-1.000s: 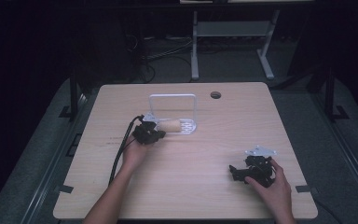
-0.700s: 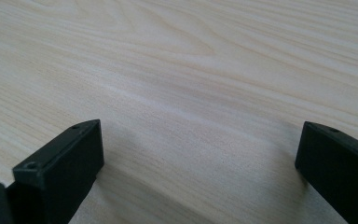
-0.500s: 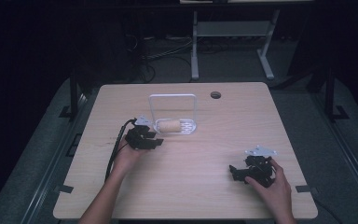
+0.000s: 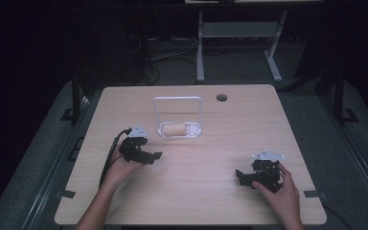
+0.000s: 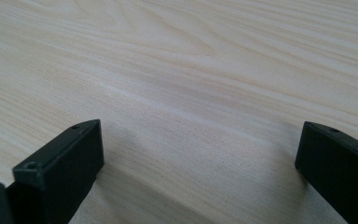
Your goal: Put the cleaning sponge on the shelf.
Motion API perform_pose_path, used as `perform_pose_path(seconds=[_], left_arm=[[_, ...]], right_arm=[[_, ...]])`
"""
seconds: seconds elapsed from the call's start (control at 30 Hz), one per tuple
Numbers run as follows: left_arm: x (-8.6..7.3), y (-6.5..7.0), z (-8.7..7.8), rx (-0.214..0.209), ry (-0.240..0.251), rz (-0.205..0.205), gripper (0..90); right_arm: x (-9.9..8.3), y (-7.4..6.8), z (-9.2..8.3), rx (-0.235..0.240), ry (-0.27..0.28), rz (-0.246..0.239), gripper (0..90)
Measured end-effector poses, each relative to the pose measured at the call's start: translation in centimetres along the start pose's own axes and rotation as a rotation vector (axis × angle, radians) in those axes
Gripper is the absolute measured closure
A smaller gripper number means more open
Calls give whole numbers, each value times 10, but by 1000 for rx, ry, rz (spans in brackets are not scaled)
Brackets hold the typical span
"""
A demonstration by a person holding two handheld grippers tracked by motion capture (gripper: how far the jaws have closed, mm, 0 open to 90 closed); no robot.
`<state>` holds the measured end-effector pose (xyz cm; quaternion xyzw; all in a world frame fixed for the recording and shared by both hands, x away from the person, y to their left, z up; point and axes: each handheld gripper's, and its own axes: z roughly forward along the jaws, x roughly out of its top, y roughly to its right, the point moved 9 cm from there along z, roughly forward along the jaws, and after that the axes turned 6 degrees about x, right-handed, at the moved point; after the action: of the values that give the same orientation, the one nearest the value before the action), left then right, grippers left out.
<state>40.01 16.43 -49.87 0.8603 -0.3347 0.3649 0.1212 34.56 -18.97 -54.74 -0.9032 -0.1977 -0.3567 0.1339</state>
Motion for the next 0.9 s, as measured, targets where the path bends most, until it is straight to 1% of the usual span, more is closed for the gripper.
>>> perform_pose_path(seconds=[0.03,0.07,0.13,0.27,0.33,0.43,0.47,0.53,0.6,0.63,0.67,0.7,0.73,0.9], left_arm=[[-3,2,-5,-1,10,2,142],[-3,2,-5,-1,10,2,143],[-8,4,-12,5,21,10,143],[-14,7,-18,6,25,11,143],[-20,10,-23,5,23,14,143],[-25,10,-26,13,22,16,143],[-30,10,-29,19,19,16,143],[-36,10,-32,22,20,12,143],[-43,10,-35,33,15,16,143],[-43,10,-35,33,15,16,143],[-49,9,-38,41,10,22,143],[-49,9,-38,41,10,22,143],[-54,9,-41,53,10,21,143],[-62,8,-47,62,11,17,143]], right_arm=[[0,0,0,0,0,0,6],[0,0,0,0,0,0,6],[0,0,0,0,0,1,6],[0,0,0,0,0,1,6],[0,0,0,0,0,1,6],[0,0,0,0,1,1,6],[0,0,0,0,0,2,6],[0,0,0,0,0,2,6],[0,0,0,0,0,1,6],[0,0,0,0,0,1,6],[0,0,0,0,0,1,6],[0,0,0,0,0,1,6],[0,-1,0,1,1,5,5],[0,0,0,0,1,4,6]])
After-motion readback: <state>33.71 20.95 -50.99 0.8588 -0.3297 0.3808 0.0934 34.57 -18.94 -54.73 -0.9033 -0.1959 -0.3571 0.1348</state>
